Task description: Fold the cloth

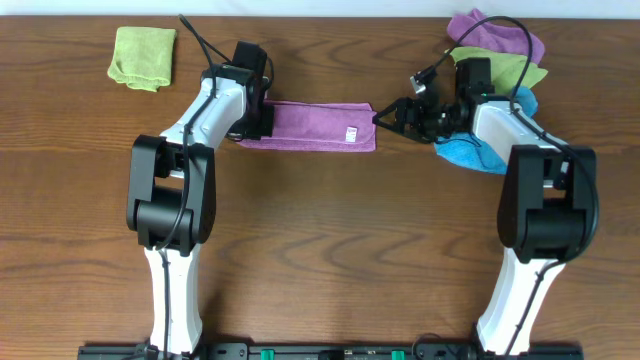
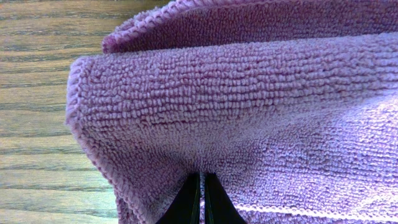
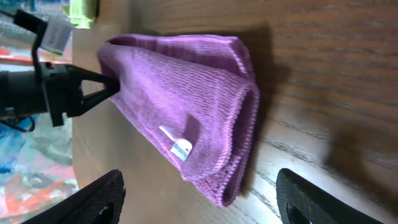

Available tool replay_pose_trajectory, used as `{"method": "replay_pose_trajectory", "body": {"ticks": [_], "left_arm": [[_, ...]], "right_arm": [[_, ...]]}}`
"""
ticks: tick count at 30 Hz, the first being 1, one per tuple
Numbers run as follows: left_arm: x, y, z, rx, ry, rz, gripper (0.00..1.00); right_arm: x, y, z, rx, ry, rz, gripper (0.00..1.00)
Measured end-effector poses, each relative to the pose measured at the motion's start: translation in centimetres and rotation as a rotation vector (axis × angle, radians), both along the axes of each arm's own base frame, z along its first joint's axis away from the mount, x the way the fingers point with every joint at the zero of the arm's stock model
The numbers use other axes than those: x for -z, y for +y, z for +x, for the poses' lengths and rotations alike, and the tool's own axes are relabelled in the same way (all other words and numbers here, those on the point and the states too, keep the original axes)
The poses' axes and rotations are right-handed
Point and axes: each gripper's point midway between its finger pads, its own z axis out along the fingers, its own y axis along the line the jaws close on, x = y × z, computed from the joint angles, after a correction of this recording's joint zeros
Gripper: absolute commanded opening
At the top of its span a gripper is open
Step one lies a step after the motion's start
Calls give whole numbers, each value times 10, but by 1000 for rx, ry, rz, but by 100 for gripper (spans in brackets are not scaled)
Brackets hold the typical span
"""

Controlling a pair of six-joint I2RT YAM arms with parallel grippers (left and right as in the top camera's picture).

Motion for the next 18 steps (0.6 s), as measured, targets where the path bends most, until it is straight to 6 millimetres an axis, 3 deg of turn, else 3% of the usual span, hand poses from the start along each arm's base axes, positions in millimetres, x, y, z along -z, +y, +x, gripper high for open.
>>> {"method": "replay_pose_trajectory", "body": {"ticks": [4,14,18], "left_arm": [[0,0,0,0,0,0,6],[0,0,0,0,0,0,6],[0,0,0,0,0,0,6]], "right_arm": [[16,2,-2,9,45,2,80],[18,36,10,-16,28,109,77],[18,51,10,-39,20,121,68]]}}
